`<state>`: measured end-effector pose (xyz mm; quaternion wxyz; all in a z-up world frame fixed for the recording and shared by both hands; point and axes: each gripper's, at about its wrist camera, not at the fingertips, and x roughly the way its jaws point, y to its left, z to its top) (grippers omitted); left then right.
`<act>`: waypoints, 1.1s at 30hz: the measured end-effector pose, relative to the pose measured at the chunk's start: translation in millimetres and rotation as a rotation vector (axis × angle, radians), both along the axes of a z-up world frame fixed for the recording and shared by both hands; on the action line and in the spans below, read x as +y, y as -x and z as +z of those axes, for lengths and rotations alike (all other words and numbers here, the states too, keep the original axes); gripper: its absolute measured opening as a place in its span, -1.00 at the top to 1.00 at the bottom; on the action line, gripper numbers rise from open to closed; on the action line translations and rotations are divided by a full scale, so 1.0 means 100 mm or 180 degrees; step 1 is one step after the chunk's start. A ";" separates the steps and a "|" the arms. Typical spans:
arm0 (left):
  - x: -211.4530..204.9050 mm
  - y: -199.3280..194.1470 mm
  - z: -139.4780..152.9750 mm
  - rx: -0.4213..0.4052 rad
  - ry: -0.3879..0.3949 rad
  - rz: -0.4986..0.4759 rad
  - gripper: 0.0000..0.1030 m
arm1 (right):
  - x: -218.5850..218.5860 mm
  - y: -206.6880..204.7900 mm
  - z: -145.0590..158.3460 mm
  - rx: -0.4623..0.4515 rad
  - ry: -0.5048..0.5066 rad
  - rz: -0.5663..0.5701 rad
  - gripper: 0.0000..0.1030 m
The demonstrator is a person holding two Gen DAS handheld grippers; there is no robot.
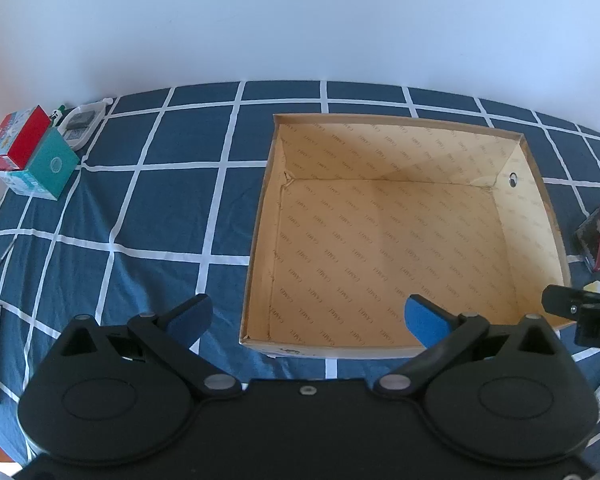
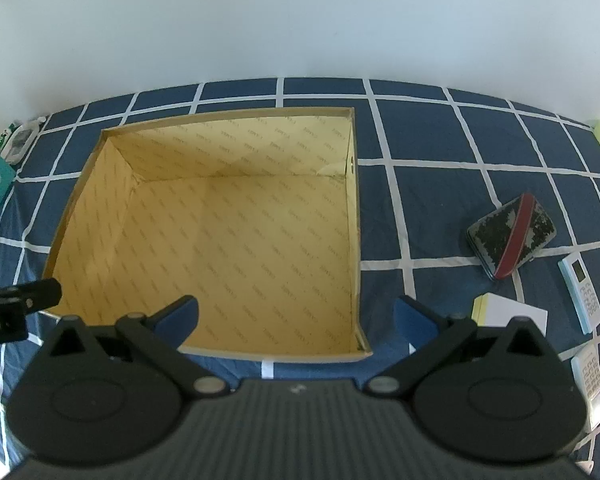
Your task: Organize objects
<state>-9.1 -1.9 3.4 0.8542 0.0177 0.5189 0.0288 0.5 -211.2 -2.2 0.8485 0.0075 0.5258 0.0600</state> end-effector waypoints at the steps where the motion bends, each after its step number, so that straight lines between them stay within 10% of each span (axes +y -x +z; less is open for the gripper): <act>1: 0.00 0.00 0.00 0.0001 0.0001 0.0002 -1.00 | 0.00 0.00 0.00 0.0005 0.0007 -0.0003 -1.00; 33: -0.03 -0.01 0.01 0.0005 -0.0001 0.0015 -1.00 | 0.00 0.03 0.03 -0.0014 0.0021 -0.0035 -1.00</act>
